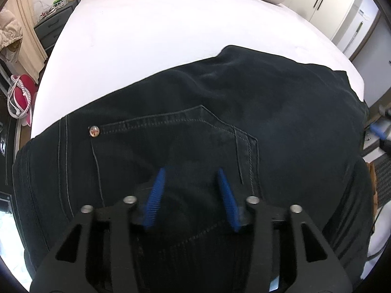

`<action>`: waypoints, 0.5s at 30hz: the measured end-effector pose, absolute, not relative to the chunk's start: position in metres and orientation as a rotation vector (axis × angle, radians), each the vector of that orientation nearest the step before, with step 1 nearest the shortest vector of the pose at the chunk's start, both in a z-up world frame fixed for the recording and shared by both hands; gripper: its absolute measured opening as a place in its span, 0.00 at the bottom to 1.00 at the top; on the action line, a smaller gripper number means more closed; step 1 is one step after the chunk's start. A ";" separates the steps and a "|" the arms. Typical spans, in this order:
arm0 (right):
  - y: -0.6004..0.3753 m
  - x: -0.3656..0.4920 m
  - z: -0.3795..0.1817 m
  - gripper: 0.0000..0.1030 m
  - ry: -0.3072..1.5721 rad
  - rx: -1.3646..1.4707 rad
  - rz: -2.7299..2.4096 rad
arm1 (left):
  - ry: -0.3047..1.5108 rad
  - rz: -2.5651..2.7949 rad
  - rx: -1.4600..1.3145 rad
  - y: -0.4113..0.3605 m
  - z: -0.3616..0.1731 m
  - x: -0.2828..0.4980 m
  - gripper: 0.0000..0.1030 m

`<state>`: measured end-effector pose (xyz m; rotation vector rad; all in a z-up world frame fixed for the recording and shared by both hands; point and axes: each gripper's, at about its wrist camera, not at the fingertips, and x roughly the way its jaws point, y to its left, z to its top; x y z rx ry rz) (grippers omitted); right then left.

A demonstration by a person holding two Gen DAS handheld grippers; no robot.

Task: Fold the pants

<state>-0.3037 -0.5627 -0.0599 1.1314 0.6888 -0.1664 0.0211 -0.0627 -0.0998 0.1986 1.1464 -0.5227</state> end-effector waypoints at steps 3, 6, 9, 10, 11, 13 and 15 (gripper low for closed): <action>-0.516 -0.295 -0.084 0.54 0.750 1.181 -0.077 | 1.140 -0.524 0.211 -0.060 -0.102 0.016 0.48; -0.485 -0.275 -0.102 0.54 0.819 1.226 -0.028 | 1.138 -0.527 0.204 -0.057 -0.099 0.016 0.48; -0.473 -0.279 -0.112 0.54 0.840 1.250 -0.008 | 1.134 -0.533 0.194 -0.053 -0.098 0.016 0.48; -0.470 -0.276 -0.114 0.53 0.853 1.250 -0.012 | 1.133 -0.533 0.191 -0.052 -0.098 0.016 0.48; -0.472 -0.268 -0.114 0.53 0.856 1.255 -0.015 | 1.132 -0.532 0.190 -0.051 -0.099 0.017 0.48; -0.470 -0.271 -0.114 0.52 0.859 1.274 -0.027 | 1.128 -0.530 0.194 -0.053 -0.098 0.009 0.48; -0.476 -0.277 -0.112 0.52 0.860 1.284 -0.032 | 1.127 -0.527 0.200 -0.054 -0.098 0.007 0.48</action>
